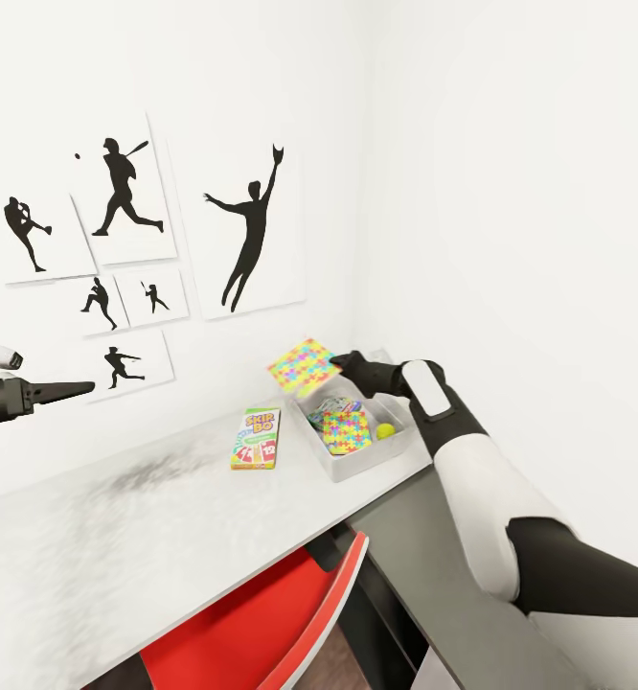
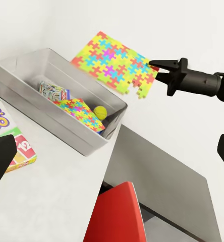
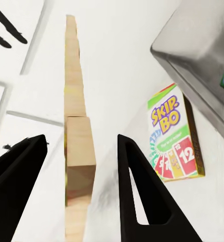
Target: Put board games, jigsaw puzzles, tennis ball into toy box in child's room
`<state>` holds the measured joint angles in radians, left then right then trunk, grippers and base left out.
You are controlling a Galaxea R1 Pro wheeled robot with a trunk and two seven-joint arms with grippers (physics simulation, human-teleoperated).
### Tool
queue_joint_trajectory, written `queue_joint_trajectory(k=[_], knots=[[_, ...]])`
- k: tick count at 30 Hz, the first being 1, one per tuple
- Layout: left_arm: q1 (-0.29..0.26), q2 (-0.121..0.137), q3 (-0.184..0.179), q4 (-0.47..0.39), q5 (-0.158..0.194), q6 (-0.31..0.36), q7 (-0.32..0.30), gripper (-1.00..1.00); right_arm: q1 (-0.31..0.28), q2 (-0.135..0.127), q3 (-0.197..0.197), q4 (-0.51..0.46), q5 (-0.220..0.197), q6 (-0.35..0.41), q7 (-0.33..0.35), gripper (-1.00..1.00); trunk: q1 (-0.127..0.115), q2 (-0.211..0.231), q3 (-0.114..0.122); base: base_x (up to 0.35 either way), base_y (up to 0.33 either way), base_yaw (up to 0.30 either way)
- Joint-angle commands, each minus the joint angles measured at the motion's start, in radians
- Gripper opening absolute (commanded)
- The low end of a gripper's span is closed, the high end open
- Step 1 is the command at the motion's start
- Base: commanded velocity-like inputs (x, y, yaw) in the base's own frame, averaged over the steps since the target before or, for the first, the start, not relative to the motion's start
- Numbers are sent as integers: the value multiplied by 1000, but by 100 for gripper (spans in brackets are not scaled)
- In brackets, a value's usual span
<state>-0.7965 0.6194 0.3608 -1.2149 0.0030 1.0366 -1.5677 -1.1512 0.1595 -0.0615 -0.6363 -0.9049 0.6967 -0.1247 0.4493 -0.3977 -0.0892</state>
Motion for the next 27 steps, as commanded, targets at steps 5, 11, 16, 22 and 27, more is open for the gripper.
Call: queue_joint_trajectory(k=[5, 11, 16, 22, 27], knots=[[-1, 0, 0, 0, 0, 11, -3, 100, -2, -35, -5, 1, -14, 2, -10, -100, 1, -2, -2, 0, 0, 0], [-1, -1, 0, 0, 0, 11, -3, 100, -1, -74, -4, 6, -15, 8, -10, -100, 1, -2, -2, 0, 0, 0], [-1, -1, 0, 0, 1, 11, -3, 100, 2, -84, -2, 9, -15, 13, -10, -100, 1, -2, -2, 0, 0, 0], [-1, -1, 0, 0, 1, 11, -3, 100, 7, -94, -2, 27, -15, 16, -7, -100, 1, -2, -2, 0, 0, 0], [-1, 0, 0, 0, 1, 11, -3, 100, 8, -96, -2, 32, -15, 14, -6, -100, 1, -2, -2, 0, 0, 0]])
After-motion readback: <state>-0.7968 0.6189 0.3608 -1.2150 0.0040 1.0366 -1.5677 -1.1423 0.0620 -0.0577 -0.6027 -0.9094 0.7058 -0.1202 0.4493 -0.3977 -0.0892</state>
